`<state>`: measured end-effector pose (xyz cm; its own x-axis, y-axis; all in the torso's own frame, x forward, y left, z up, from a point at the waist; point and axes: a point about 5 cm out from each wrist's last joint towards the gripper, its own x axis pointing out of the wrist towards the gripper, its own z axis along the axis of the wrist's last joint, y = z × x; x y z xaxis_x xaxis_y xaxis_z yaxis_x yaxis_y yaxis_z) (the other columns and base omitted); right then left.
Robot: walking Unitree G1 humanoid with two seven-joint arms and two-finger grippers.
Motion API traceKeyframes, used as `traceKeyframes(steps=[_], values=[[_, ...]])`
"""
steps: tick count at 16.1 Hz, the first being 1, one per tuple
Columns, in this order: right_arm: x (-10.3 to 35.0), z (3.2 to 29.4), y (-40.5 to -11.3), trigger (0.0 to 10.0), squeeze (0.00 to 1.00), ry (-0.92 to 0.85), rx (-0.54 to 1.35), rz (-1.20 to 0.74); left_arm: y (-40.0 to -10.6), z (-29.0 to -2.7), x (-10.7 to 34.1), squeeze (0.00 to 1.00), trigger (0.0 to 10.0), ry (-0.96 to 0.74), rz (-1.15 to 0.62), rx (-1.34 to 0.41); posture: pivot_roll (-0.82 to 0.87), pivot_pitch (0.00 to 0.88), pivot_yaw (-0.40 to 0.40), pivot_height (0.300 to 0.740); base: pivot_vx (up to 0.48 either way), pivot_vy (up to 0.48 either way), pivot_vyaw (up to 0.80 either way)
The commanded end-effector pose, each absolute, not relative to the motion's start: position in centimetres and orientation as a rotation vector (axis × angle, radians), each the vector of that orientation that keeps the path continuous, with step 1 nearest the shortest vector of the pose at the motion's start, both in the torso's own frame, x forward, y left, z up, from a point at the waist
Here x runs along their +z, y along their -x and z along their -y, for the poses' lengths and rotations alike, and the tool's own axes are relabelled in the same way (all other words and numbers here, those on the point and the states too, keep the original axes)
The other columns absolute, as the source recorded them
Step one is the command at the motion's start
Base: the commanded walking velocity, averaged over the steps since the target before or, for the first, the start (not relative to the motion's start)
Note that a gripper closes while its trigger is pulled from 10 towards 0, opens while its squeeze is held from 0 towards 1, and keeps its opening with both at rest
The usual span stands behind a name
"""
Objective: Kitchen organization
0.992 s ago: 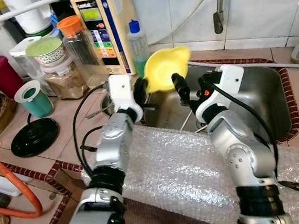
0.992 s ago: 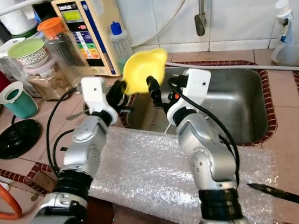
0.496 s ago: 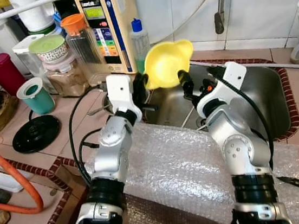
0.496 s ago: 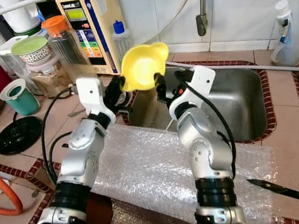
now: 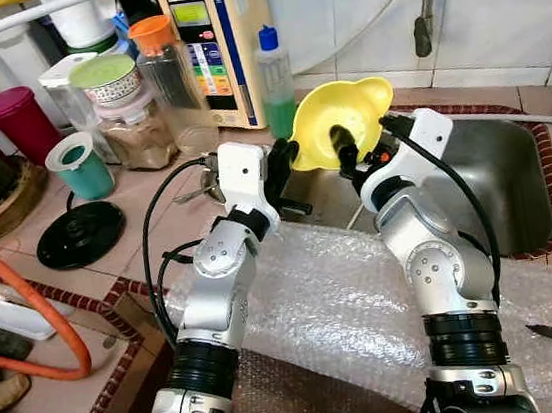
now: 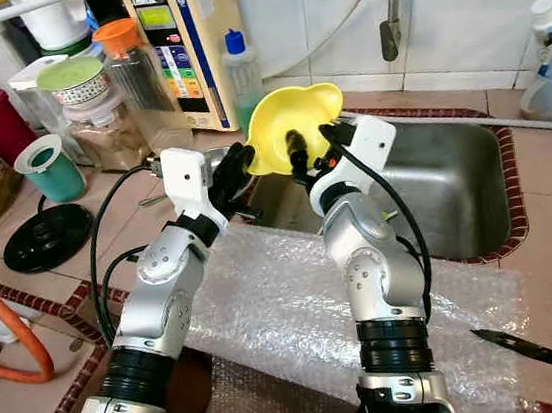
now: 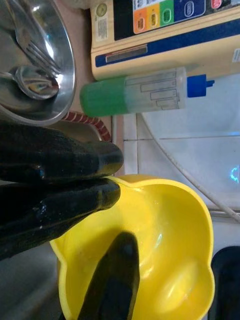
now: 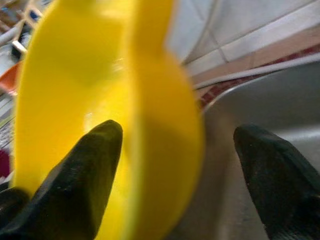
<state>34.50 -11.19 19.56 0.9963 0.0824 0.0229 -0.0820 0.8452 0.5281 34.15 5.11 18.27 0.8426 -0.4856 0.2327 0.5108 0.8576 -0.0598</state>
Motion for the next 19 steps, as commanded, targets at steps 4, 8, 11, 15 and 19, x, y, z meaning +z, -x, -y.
traceKeyframes(steps=[4, 8, 11, 15, 19], values=[[18.8, 12.7, -34.7, 0.0, 0.0, -0.596, -0.029, -0.044, -34.3, -5.7, 18.3, 0.0, 1.8, 0.039, 0.234, -0.453, 0.04, 0.0, 0.116, 0.74, 0.0, 0.0, 0.0], [18.5, 13.2, -34.7, 0.0, 0.0, -0.617, -0.056, -0.053, -34.2, -5.9, 18.5, 0.0, 3.7, 0.071, 0.232, -0.455, 0.03, 0.0, 0.122, 0.74, 0.0, 0.0, 0.0], [18.3, 13.7, -34.5, 0.0, 0.0, -0.597, -0.097, -0.05, -34.0, -5.9, 18.4, 0.0, 10.0, 0.077, 0.218, -0.459, 0.03, 0.0, 0.13, 0.74, 0.0, 0.0, 0.0], [19.2, 15.2, -34.6, 0.0, 0.0, -0.469, -0.159, 0.022, -34.4, -6.3, 18.6, 0.0, 10.0, 0.13, 0.198, -0.428, 0.04, 0.0, 0.119, 0.74, 0.0, 0.0, 0.0], [19.8, 16.6, -35.1, 0.0, 0.0, -0.415, -0.198, 0.041, -34.7, -6.6, 18.0, 0.0, 10.0, 0.157, 0.16, -0.423, 0.03, 0.0, 0.099, 0.74, 0.0, 0.0, 0.0]])
